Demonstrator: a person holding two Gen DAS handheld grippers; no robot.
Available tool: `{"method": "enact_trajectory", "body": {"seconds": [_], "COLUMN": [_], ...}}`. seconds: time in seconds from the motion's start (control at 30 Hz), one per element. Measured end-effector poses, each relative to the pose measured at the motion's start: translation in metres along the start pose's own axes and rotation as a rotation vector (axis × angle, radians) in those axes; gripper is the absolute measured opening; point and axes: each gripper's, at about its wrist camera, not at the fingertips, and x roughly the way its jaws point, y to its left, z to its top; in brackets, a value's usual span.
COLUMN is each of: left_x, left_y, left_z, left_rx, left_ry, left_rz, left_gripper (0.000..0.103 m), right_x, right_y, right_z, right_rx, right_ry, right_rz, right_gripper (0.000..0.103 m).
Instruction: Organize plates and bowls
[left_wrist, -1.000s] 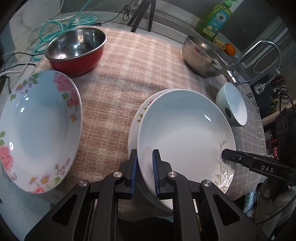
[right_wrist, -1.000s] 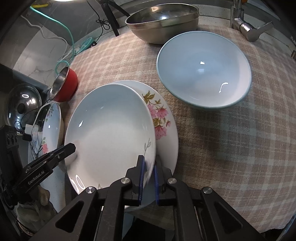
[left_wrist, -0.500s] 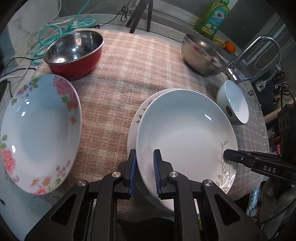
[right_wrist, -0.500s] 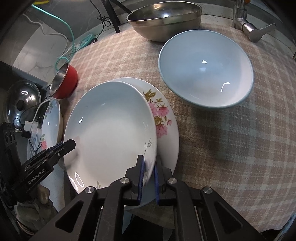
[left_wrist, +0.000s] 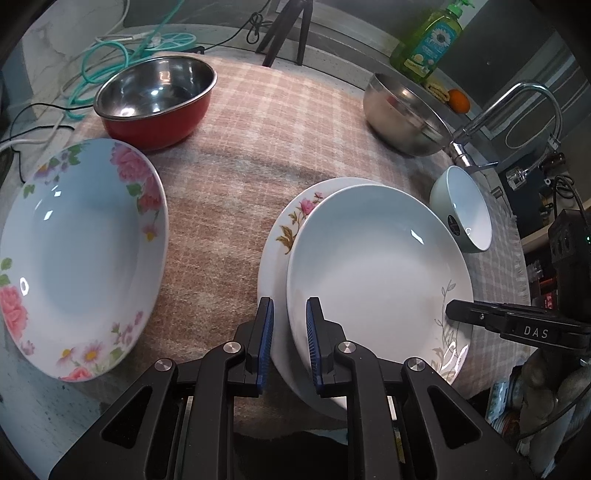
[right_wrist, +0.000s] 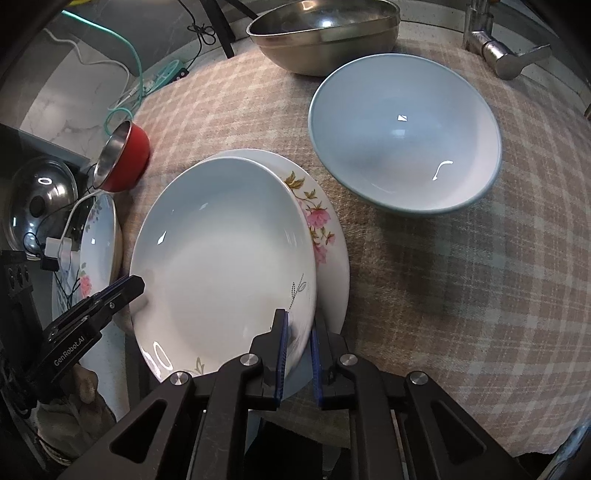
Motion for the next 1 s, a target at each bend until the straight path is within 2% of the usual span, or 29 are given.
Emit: {"method": "enact_trajectory", "body": {"seconds": [0.33,0.77,1.0], "left_x": [-0.001,-0.007,-0.018], "left_y": [0.001,0.005,0.01], "left_z": [-0.003,-0.003,-0.005], "left_rx": [-0.005,-0.025,-0.04], "left_ry": [0.001,-0.008,-0.022], "left_rz": [-0.012,-0.019,-0.012], "left_gripper": [0.015,0.015,0.015], "right_x": [-0.001,-0.011,-0.026], "right_y": [0.004,0.0,-0.002], "right_z": [-0.002,-0.003,-0.008], "right_rx": [-0.036,-0.029,-0.042], "right_ry": [0.003,-0.003,-0.039], "right_rz": [-0.047,-0.024,-0.012], "right_gripper": [0.012,0.015,0.015]}}
